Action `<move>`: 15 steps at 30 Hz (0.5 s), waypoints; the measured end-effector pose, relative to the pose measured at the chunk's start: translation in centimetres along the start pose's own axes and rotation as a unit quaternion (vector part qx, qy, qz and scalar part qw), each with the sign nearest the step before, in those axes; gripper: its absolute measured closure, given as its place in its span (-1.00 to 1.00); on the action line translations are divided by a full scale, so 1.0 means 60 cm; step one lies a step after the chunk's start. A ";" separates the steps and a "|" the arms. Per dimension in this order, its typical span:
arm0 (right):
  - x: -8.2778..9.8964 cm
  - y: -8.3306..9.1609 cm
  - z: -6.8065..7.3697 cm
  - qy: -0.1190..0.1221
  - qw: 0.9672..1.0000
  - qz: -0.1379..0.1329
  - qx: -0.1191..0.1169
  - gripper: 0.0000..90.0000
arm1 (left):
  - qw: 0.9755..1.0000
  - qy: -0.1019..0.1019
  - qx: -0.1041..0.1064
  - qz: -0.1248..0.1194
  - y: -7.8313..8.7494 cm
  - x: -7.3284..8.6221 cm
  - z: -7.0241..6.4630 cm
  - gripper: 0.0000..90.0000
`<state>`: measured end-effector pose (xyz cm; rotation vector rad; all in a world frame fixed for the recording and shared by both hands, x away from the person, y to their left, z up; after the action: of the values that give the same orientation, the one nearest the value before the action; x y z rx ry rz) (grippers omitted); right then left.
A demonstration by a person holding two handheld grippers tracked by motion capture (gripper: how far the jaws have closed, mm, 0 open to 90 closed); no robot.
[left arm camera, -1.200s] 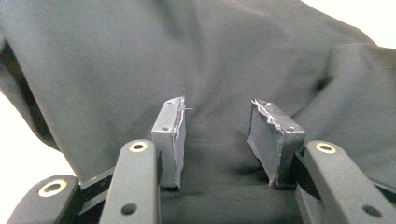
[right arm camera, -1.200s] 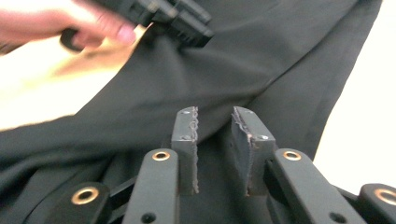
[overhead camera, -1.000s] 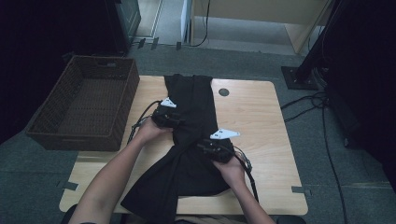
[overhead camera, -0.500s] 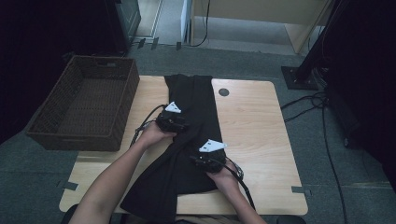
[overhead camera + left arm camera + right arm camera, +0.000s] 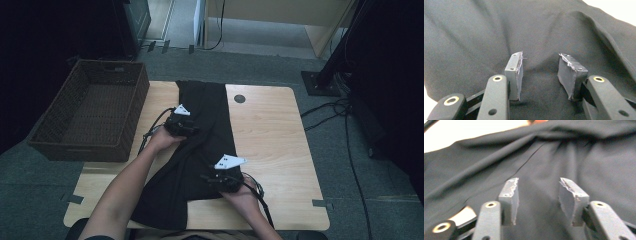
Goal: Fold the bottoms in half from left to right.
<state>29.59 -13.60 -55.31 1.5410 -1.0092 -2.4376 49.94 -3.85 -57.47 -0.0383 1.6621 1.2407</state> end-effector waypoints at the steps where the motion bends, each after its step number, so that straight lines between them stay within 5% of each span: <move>1: 0.009 0.000 0.007 0.005 1.000 0.005 -0.001 0.05 | 1.000 -0.001 -0.001 0.000 0.000 0.000 0.000 0.24; 8: 0.054 -0.014 0.033 0.031 0.999 0.027 -0.019 -0.01 | 1.000 0.003 -0.003 -0.001 0.001 0.001 0.000 0.24; 12: 0.051 -0.011 0.022 0.047 0.998 0.030 0.011 0.87 | 1.000 0.004 -0.003 -0.002 0.001 0.001 0.000 0.24; 15: 0.044 -0.008 0.017 0.010 0.999 0.039 -0.007 1.00 | 1.000 0.005 -0.002 -0.002 0.001 0.001 0.000 0.24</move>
<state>27.57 -13.79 -57.31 1.4895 -1.0249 -2.3676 49.89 -3.79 -57.49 -0.0486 1.6673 1.2424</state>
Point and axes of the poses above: each handheld gripper's, and its own axes: y roughly backward along the jaws, x roughly out of its underside, z roughly to its left, the point moved 9 cm from there along -y, roughly forward along the jaws, and after that the axes turned 13 degrees about -x, right-handed, at the moved point
